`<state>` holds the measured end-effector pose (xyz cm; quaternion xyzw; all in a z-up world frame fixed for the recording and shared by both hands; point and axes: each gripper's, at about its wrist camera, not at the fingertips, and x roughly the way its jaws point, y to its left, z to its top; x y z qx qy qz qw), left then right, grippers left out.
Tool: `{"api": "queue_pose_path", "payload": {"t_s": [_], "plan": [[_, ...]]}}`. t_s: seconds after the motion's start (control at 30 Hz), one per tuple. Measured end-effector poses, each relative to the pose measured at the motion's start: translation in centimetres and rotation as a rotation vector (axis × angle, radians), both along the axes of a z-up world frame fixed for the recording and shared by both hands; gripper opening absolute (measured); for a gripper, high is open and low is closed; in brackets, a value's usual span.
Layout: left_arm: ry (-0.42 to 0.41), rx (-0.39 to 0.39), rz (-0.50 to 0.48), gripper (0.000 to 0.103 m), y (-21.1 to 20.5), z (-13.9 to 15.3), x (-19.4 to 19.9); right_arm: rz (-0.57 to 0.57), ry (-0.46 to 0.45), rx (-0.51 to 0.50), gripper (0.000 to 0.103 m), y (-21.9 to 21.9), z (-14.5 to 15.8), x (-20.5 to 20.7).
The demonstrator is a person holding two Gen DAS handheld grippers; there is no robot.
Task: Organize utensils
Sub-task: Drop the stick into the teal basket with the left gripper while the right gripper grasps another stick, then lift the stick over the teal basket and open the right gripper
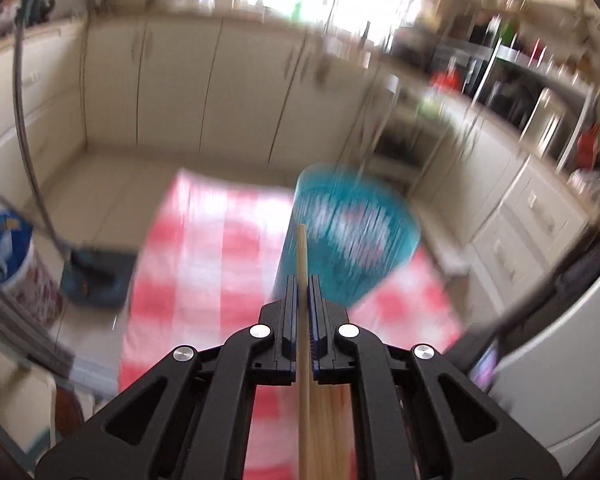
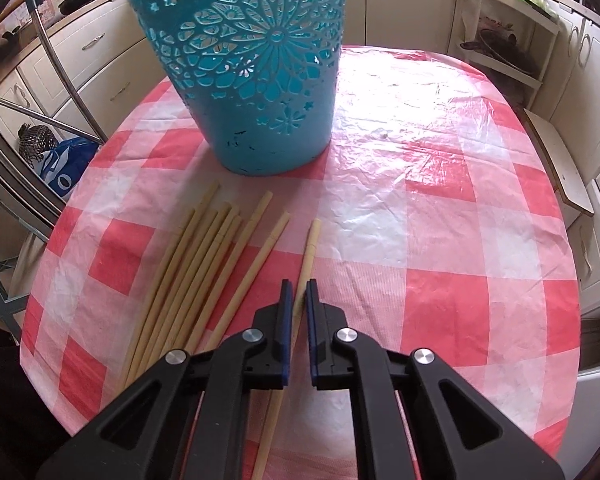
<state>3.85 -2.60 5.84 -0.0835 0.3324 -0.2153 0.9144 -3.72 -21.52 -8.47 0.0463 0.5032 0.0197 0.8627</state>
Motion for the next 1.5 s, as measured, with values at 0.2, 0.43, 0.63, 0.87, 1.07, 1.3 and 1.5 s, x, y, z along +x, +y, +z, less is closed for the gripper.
{"api": "queue_pose_path", "payload": {"t_s": [0.2, 0.43, 0.63, 0.87, 1.07, 1.3, 1.5], "plan": [[-0.257, -0.118, 0.07, 0.005, -2.5, 6.5, 2.3, -0.006, -0.002, 0.007, 0.007, 0.1, 0.0, 0.1], [-0.383, -0.144, 0.167, 0.005, -6.9, 7.3, 7.8, -0.004, -0.005, 0.023, 0.008, -0.1, -0.1, 0.0], [-0.261, -0.056, 0.167, 0.005, -8.6, 1.7, 10.2, 0.001, -0.002, 0.038, 0.008, -0.5, -0.1, -0.1], [-0.143, 0.077, 0.131, 0.029, -7.4, -1.9, 8.7, -0.001, 0.006, 0.048, 0.008, -0.9, 0.0, 0.0], [-0.115, 0.074, 0.182, 0.075, -2.2, -1.6, 2.1, 0.006, 0.004, 0.033, 0.008, -0.7, 0.0, 0.0], [-0.017, 0.038, 0.23, 0.084, 1.8, -3.3, 1.2, -0.007, -0.027, 0.031, 0.006, -0.6, -0.2, -0.5], [0.036, 0.002, 0.266, 0.084, 4.1, -3.8, 1.9, -0.02, -0.059, 0.203, 0.006, -1.8, 1.4, -2.5]]}}
